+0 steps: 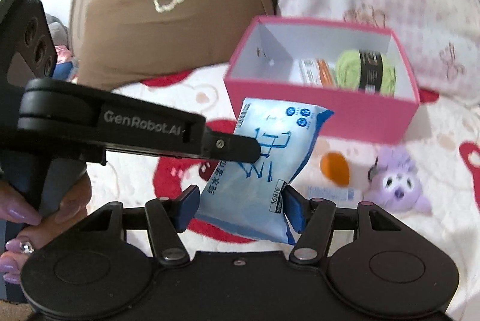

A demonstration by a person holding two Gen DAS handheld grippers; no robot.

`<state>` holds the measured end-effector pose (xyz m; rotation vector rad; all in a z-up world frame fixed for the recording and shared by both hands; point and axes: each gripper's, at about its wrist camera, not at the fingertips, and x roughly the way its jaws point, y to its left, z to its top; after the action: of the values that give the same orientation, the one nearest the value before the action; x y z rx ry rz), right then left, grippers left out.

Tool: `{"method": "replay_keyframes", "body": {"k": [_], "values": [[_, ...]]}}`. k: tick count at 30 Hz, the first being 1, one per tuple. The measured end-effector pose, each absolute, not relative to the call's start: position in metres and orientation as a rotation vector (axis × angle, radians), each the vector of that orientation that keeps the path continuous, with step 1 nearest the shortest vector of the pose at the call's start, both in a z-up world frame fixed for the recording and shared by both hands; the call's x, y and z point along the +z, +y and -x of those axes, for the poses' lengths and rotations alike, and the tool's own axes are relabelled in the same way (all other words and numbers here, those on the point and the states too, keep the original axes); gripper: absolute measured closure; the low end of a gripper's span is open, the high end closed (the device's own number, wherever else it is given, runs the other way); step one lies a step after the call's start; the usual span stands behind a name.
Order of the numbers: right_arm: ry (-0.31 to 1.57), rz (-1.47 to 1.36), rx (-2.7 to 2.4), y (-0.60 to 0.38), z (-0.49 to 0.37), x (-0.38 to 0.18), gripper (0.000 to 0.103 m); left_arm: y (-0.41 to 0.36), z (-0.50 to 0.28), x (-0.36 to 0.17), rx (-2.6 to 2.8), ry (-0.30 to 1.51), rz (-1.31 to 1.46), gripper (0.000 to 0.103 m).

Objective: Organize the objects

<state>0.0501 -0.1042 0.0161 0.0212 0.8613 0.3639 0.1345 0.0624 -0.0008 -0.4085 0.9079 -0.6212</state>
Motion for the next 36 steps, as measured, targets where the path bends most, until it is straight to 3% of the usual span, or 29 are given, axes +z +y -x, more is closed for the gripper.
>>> {"method": "replay_keyframes", "body": {"k": [9, 21, 25, 36], "values": [[0.787, 0.082, 0.445, -0.108, -0.052, 0.052, 0.051, 0.067, -0.137, 0.036, -0.609, 0.832, 0.411, 0.087], [0.69, 0.083, 0.452, -0.109, -0.111, 0.081, 0.064, 0.059, -0.202, 0.079, -0.543, 0.787, 0.369, 0.087], [0.695, 0.022, 0.485, -0.12, -0.143, 0.083, 0.07, 0.057, -0.226, 0.079, -0.519, 0.791, 0.365, 0.087], [0.678, 0.022, 0.469, -0.117, -0.22, 0.054, 0.071, 0.057, -0.298, 0.033, -0.444, 0.809, 0.463, 0.087]]}}
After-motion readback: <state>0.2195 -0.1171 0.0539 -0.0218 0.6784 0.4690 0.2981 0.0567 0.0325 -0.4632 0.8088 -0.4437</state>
